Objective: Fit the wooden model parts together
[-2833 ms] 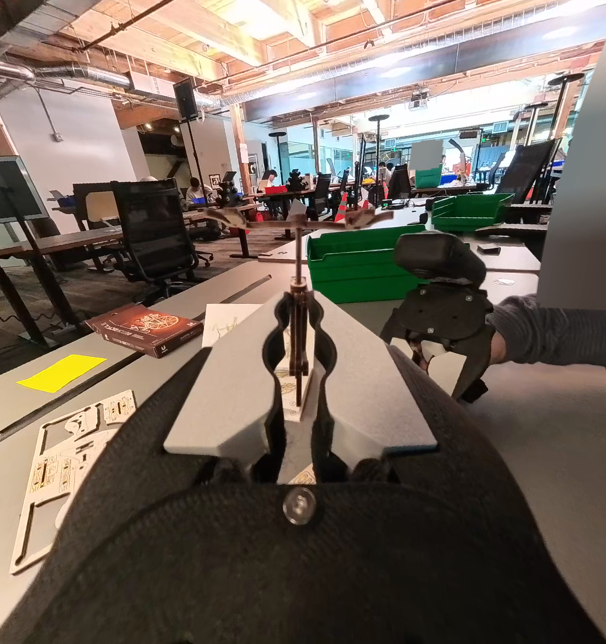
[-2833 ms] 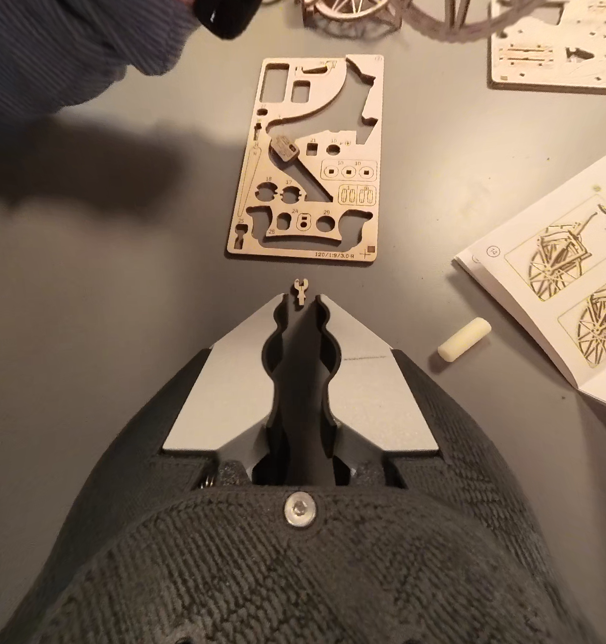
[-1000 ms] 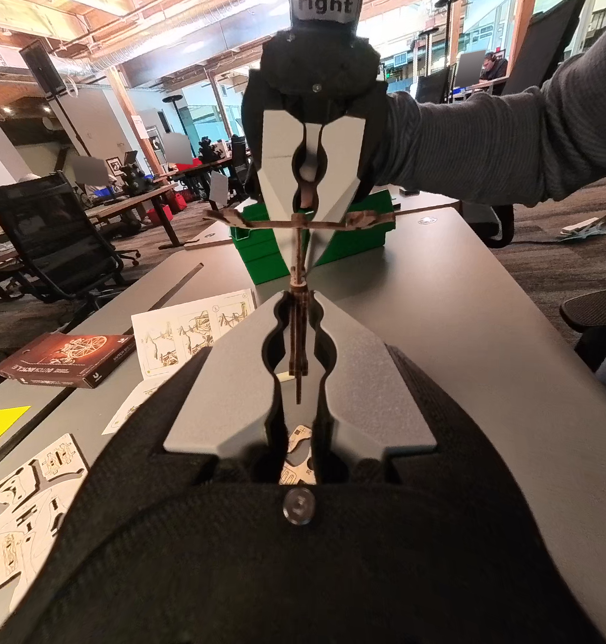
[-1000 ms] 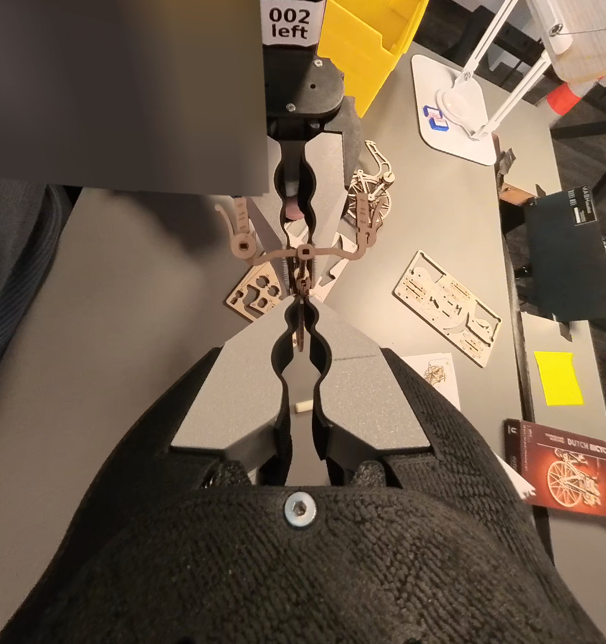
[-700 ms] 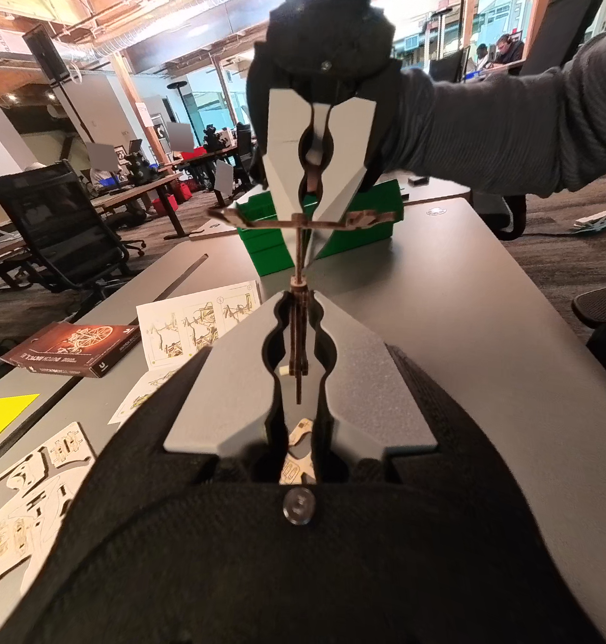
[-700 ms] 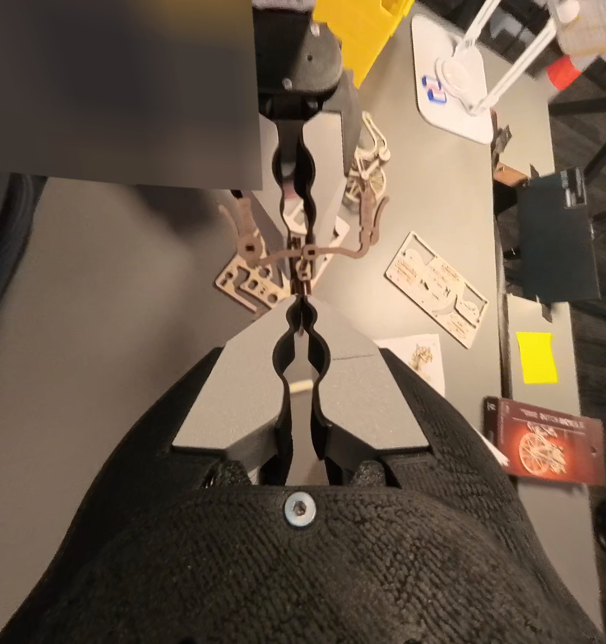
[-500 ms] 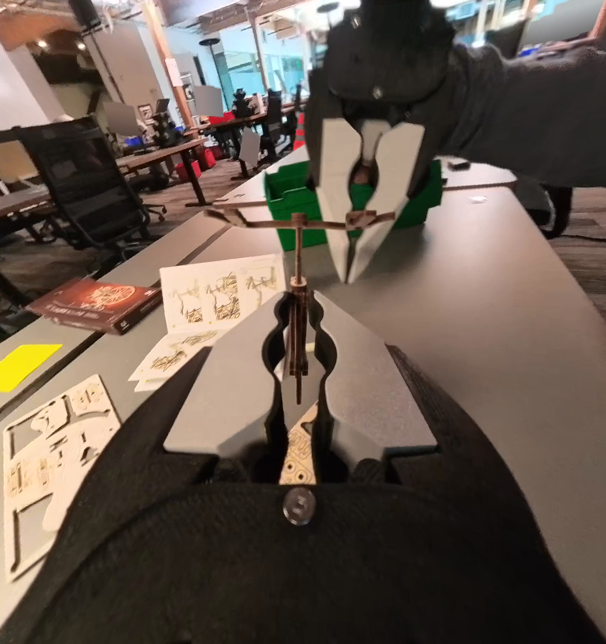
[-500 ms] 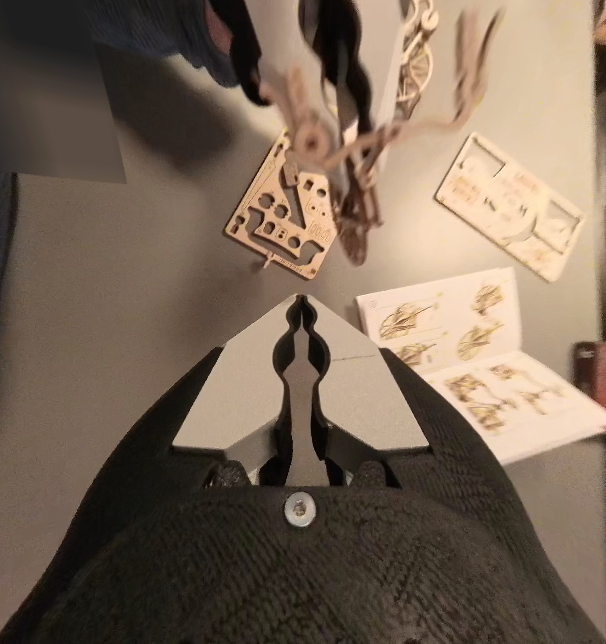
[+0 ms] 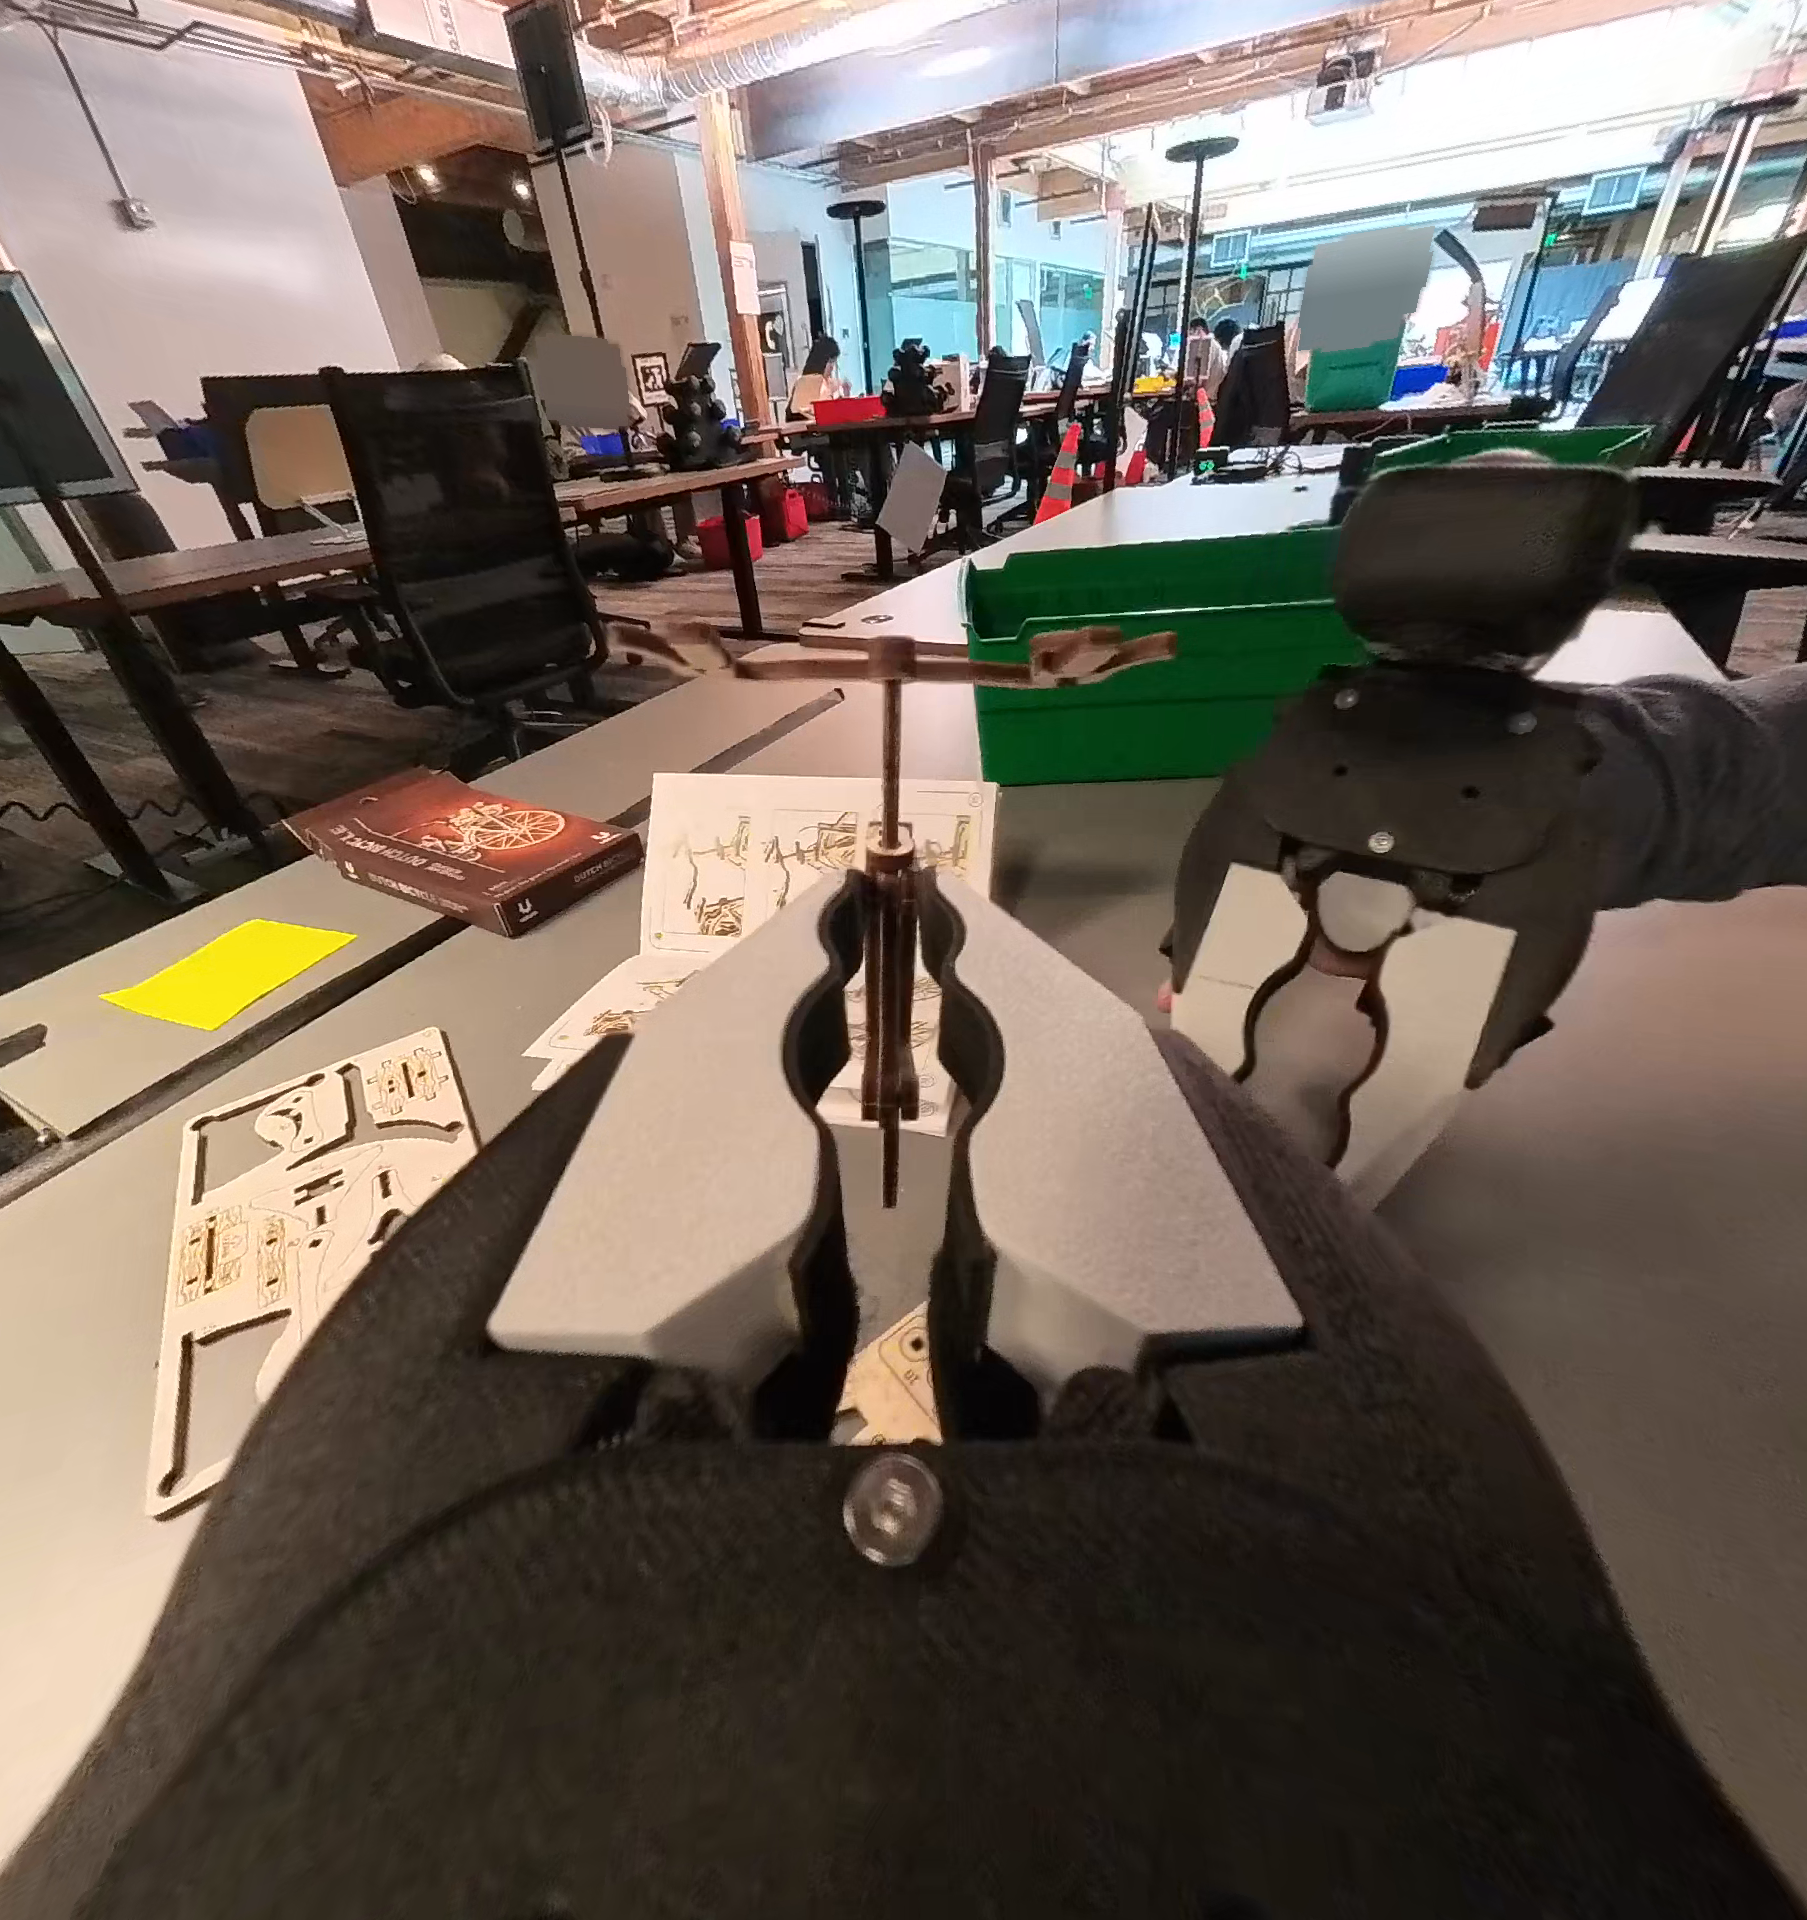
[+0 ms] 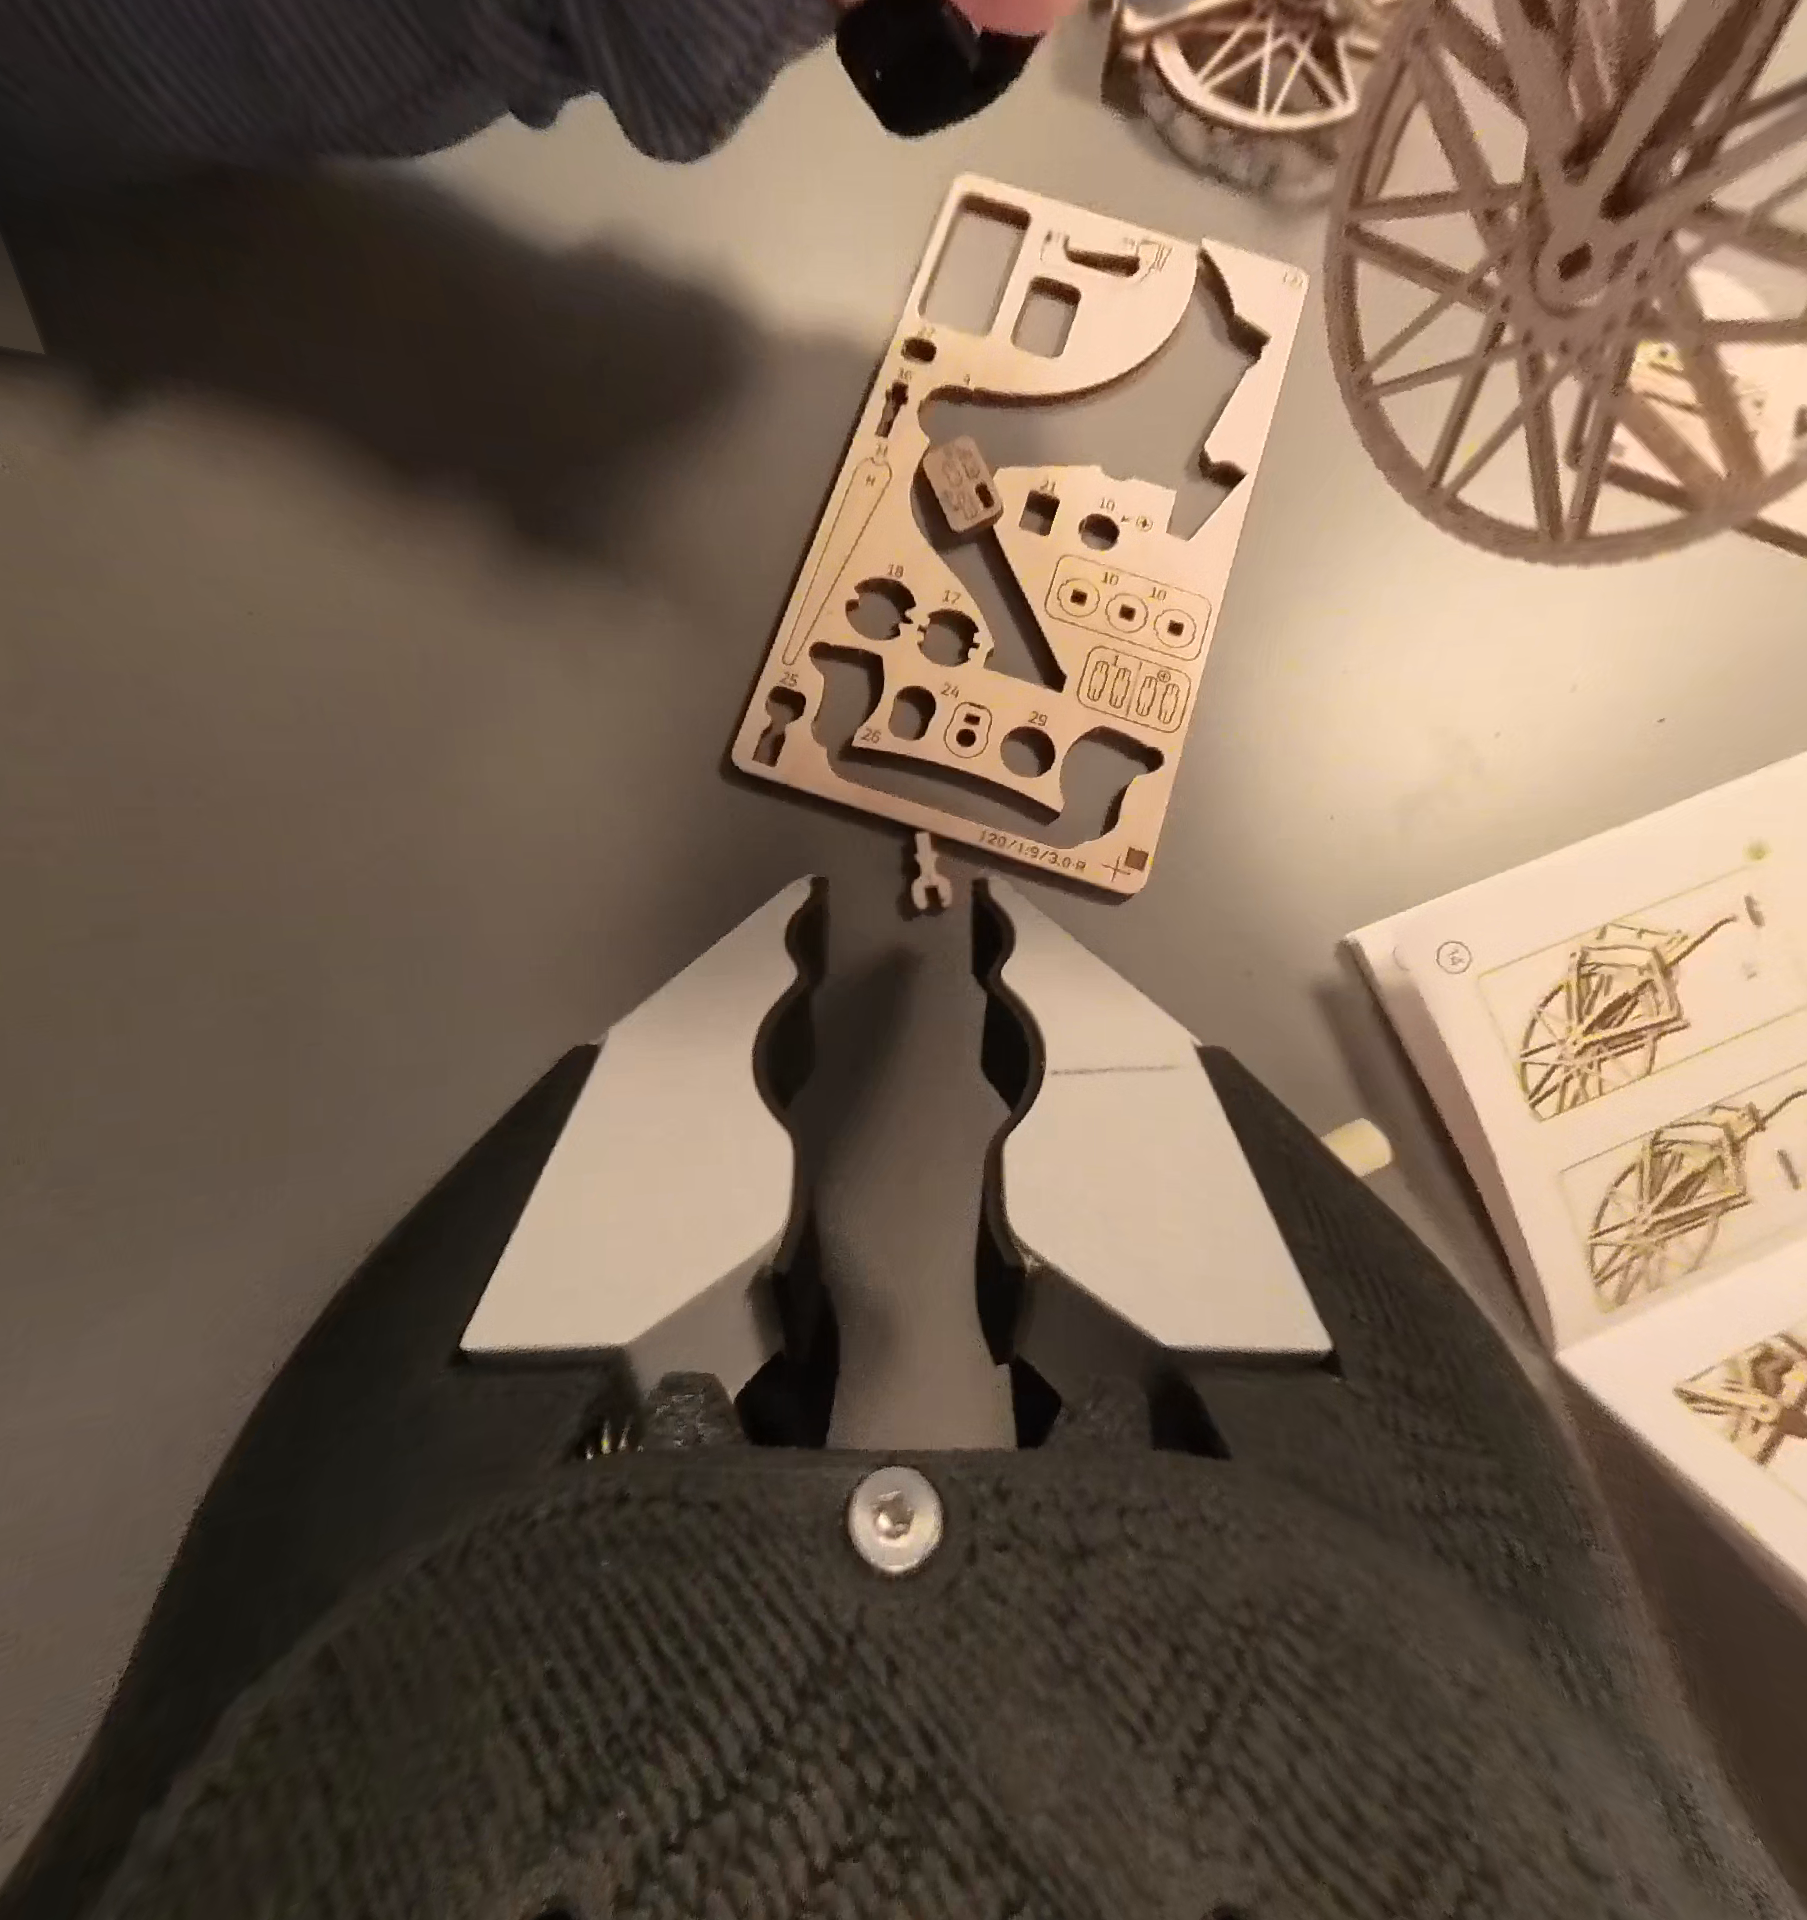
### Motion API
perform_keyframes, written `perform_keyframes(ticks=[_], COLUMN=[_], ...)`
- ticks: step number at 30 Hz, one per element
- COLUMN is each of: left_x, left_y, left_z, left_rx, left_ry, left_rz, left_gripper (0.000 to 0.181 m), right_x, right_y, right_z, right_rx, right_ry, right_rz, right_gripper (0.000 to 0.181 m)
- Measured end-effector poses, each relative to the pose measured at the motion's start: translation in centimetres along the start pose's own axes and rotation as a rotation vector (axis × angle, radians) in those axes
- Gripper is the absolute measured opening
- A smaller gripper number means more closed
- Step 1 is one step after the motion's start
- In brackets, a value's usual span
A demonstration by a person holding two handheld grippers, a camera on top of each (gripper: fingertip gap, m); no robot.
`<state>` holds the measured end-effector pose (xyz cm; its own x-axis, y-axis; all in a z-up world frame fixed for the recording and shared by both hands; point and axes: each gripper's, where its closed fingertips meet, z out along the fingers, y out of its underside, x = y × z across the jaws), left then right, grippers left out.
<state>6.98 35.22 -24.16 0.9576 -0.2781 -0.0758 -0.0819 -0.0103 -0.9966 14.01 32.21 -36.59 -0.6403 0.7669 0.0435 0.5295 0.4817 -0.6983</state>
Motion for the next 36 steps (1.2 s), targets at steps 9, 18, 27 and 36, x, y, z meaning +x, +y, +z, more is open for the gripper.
perform_keyframes(ticks=[9, 18, 27, 36], left_x=[0.4, 0.7, 1.0, 1.0], left_y=[-0.2, -0.1, -0.1, 0.1], left_z=[0.0, 0.2, 0.3, 0.3], left_rx=[0.002, 0.006, 0.004, 0.001], left_ry=[0.014, 0.037, 0.054, 0.059], left_rz=[0.003, -0.009, -0.008, -0.014], left_gripper=[0.009, 0.009, 0.009, 0.009], right_x=[-1.3, -2.2, -1.6, -1.3], right_y=[0.6, -0.7, 0.3, 0.6], right_z=[0.8, 0.0, 1.0, 0.9], right_rx=[-0.108, -0.049, -0.108, -0.103], right_ry=[-0.121, -0.175, -0.289, -0.280], right_rz=[-0.036, -0.151, -0.266, -0.263], right_gripper=[0.023, 0.023, 0.022, 0.011])
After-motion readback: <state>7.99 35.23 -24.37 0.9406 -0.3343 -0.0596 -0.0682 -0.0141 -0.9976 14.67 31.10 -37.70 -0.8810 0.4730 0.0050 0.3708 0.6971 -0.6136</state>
